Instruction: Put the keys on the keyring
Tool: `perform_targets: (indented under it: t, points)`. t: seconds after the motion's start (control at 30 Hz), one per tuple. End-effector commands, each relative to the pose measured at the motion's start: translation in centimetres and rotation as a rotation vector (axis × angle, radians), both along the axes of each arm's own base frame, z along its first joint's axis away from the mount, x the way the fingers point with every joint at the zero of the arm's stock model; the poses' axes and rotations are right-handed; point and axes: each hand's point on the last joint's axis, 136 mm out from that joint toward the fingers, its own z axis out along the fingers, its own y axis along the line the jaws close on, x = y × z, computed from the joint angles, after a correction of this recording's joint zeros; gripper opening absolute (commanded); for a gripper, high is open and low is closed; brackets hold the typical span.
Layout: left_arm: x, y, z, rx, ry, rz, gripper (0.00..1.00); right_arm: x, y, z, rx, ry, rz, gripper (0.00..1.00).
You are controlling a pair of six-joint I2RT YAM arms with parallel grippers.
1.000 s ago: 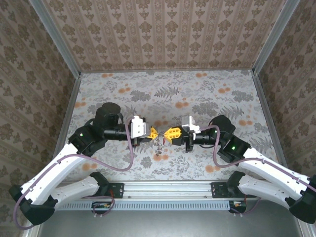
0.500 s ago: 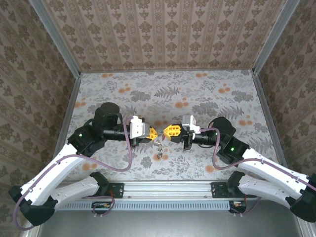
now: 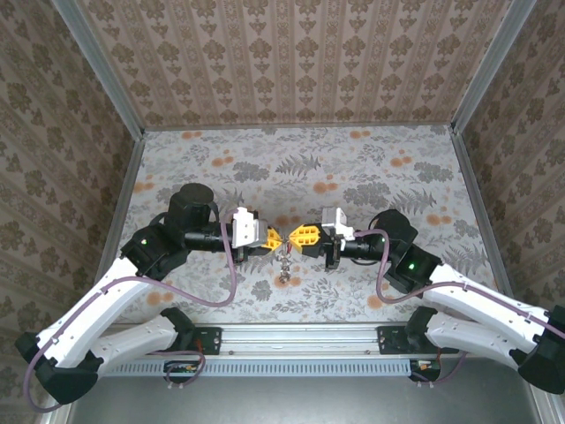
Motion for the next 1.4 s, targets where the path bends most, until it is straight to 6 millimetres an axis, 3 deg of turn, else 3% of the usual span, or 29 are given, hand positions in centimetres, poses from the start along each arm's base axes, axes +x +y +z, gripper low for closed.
perform_targets:
  t: [0.0, 0.5, 1.37]
  points:
    - [-0.35, 0.18, 1.40, -0.050, -0.017, -0.011, 0.00, -0.73, 0.18, 1.39, 0.027, -0.038, 0.033, 0.00]
    - [-0.30, 0.21, 1.38, -0.048, -0.017, -0.008, 0.00, -0.85, -0.57, 2.12, 0.034, -0.069, 0.002, 0.00]
    - [-0.36, 0.23, 1.52, -0.051, -0.020, -0.011, 0.00, -0.32, 0.32, 1.72, 0.027, -0.061, 0.015, 0.00]
